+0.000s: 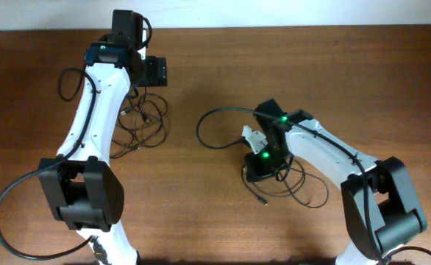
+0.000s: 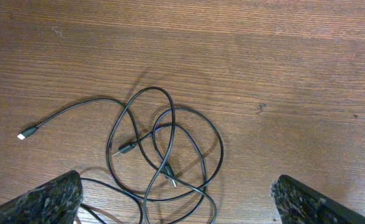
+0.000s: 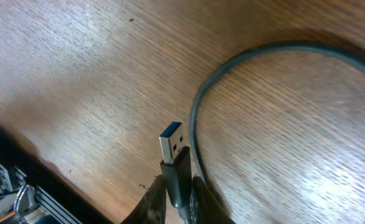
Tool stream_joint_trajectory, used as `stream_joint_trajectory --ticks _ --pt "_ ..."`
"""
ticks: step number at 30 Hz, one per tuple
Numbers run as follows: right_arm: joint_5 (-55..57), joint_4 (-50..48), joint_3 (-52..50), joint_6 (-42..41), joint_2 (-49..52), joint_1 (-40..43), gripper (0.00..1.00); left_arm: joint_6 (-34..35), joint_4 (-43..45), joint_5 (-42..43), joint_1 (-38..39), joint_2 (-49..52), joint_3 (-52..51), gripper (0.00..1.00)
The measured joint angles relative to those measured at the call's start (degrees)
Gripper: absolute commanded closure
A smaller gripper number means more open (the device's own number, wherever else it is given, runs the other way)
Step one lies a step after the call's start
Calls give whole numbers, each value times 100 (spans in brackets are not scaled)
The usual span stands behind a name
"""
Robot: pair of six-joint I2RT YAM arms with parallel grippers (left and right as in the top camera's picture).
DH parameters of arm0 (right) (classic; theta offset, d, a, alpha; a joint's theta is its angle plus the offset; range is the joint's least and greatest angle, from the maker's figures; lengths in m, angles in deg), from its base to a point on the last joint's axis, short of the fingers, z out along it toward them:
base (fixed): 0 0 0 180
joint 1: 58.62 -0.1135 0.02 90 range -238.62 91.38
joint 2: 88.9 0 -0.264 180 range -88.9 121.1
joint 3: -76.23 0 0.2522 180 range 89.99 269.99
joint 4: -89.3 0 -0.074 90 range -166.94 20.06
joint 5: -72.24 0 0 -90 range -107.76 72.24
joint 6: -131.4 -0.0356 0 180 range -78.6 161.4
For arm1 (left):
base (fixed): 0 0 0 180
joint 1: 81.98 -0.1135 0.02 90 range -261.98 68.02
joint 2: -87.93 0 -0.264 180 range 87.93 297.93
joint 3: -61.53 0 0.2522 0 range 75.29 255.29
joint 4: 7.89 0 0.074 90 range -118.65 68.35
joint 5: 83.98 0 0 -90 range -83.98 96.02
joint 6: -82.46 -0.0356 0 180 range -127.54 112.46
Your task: Untangle cables
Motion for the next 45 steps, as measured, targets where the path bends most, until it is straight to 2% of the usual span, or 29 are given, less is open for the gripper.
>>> stream_joint_trajectory --ticks 4,9,10,12,16,26,29,33,37,40,41,43,45 --pt "647 -328 0 -693 0 -444 85 0 0 0 0 0 0 1" --pt "1316 -459 0 -1088 0 -962 75 0 0 -2 0 0 0 1" --pt "1432 -461 0 -1130 0 -994 62 0 0 0 0 0 0 1" --pt "1624 -461 0 -1246 0 -1016 51 0 0 0 0 0 0 1" --pt "1731 -459 -2 -1290 0 -1021 40 0 0 -2 0 0 0 1" --pt "2061 9 -433 -1091 0 -1021 40 0 0 -2 0 0 0 1" --pt "2227 -175 -717 -1058 -52 -1032 44 0 0 0 0 0 0 1" --pt "2363 -455 -1005 -1023 -271 -1040 62 0 2 -2 0 0 0 1" --pt "2378 -498 -1027 -986 -289 -1043 70 0 0 -2 0 0 0 1" --pt "2380 -529 -1029 -951 -291 -1043 81 0 0 -2 0 0 0 1" --pt "2380 -570 -1032 -905 -293 -1043 81 0 0 -2 0 0 0 1" --pt "2420 -855 -1060 -581 -326 -1043 89 0 0 -2 0 0 0 1" --pt "2621 -1331 -1069 -258 -337 -1043 91 0 -2 -2 0 0 0 1"
